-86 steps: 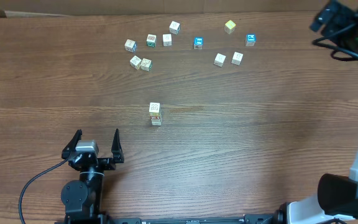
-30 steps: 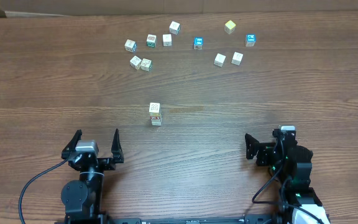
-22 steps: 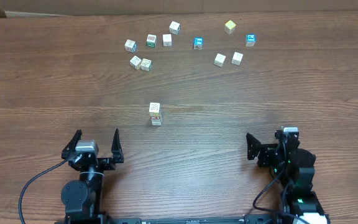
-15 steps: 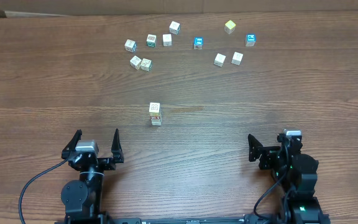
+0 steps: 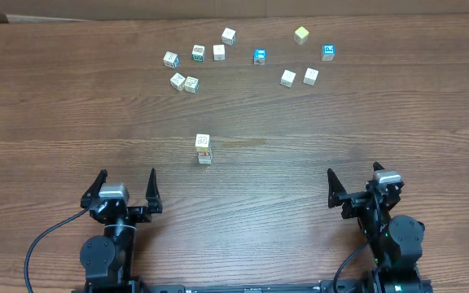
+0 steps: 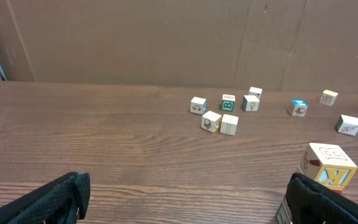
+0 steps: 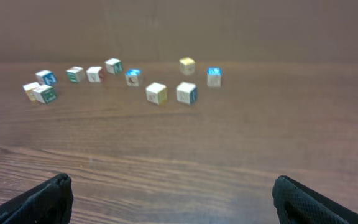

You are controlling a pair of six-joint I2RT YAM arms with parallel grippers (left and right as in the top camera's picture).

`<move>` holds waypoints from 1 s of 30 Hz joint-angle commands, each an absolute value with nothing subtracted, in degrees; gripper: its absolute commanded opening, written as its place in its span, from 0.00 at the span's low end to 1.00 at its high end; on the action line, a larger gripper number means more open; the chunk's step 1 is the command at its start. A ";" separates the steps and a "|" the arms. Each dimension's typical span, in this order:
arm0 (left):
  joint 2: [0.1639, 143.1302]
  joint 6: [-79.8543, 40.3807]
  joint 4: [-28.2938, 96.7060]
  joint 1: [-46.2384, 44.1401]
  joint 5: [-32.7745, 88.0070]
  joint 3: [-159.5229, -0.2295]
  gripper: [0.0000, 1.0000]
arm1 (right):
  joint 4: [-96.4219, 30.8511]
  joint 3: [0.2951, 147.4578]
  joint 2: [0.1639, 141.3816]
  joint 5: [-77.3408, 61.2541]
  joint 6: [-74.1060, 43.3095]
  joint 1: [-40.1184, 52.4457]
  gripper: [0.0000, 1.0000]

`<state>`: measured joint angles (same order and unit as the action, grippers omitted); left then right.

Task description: Form a tower

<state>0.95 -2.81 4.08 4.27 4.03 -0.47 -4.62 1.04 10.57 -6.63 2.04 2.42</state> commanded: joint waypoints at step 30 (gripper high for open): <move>0.27 -1.89 4.23 4.49 3.86 -0.27 0.99 | -4.25 0.45 0.14 -6.09 4.78 2.87 1.00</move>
<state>0.91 -2.81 4.08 4.27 4.03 -0.47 -4.47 1.04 0.78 -6.61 4.51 2.68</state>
